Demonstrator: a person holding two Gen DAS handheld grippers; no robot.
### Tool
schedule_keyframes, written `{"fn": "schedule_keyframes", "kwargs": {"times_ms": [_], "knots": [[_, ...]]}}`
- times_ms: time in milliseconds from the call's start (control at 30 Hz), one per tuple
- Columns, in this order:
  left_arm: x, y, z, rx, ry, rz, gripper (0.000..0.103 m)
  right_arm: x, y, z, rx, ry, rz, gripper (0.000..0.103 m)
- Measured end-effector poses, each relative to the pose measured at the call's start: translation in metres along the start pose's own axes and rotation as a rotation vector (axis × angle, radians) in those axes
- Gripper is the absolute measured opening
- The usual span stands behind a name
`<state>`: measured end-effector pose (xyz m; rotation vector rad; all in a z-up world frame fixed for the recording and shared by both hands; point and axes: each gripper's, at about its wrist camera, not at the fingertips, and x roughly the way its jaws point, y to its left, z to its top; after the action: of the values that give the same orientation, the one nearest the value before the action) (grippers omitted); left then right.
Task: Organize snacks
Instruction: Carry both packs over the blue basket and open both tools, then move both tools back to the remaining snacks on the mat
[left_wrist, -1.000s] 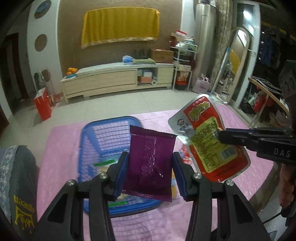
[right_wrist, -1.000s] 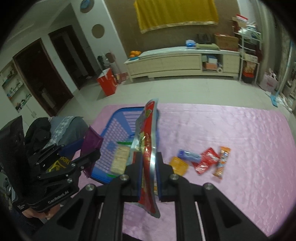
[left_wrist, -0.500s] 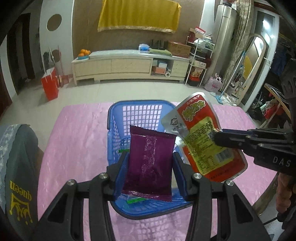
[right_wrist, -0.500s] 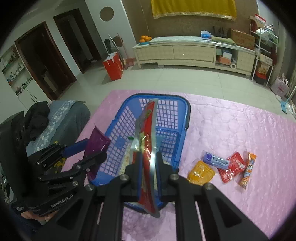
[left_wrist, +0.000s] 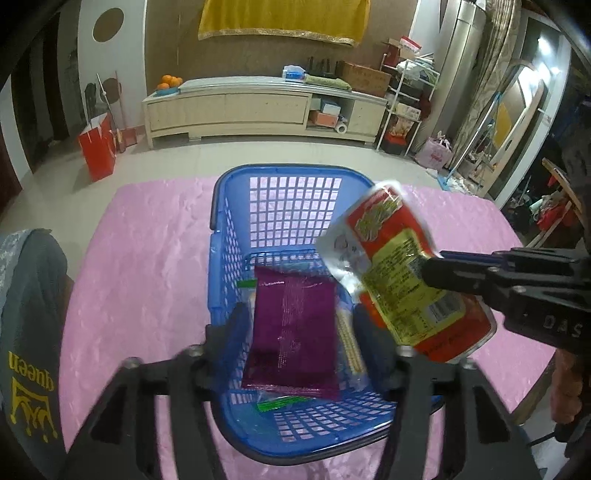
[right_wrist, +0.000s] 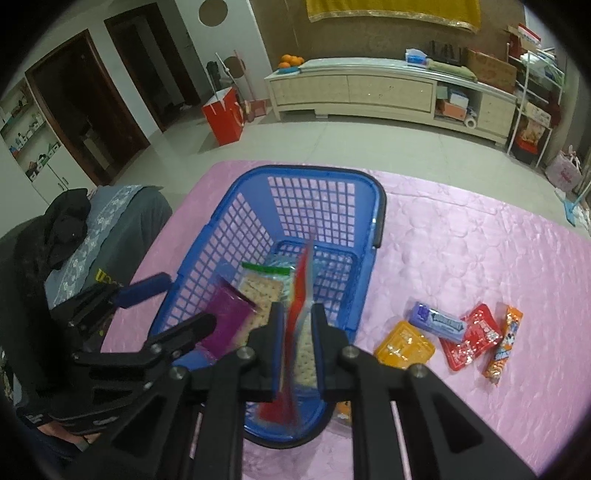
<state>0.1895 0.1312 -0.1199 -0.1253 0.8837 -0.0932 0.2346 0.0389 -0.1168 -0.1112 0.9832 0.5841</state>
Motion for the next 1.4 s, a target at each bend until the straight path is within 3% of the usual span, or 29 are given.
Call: {"fn": "schedule_keyframes", "kwargs": {"times_ms": [33,100,167,200,567,867,1200,1400], "knots": [[-0.003,-0.002,0.000,0.004,-0.009,0.001,0.070,-0.001,0.000,-0.001,-0.007,0.004,-0.003,0.023],[-0.006,-0.003,0.000,0.013,-0.010,-0.001,0.079,-0.009,-0.002,-0.004,-0.021,-0.012,-0.017,0.051],[-0.012,-0.008,0.000,0.026,-0.016,0.005,0.080,-0.022,-0.005,-0.009,-0.034,-0.048,-0.046,0.072],[-0.015,-0.011,-0.001,0.037,-0.018,0.002,0.080,-0.032,-0.007,-0.012,-0.045,-0.071,-0.065,0.073],[-0.050,-0.079,-0.012,0.136,-0.065,-0.030,0.080,-0.097,-0.043,-0.049,-0.039,-0.121,-0.143,0.075],[-0.049,-0.141,-0.034,0.176,-0.060,-0.041,0.080,-0.125,-0.095,-0.091,0.034,-0.140,-0.177,0.076],[-0.033,-0.194,-0.062,0.175,-0.057,-0.026,0.080,-0.118,-0.134,-0.131,0.082,-0.134,-0.182,0.076],[-0.004,-0.207,-0.090,0.122,-0.037,0.066,0.080,-0.087,-0.157,-0.157,0.113,-0.104,-0.193,0.076]]}}
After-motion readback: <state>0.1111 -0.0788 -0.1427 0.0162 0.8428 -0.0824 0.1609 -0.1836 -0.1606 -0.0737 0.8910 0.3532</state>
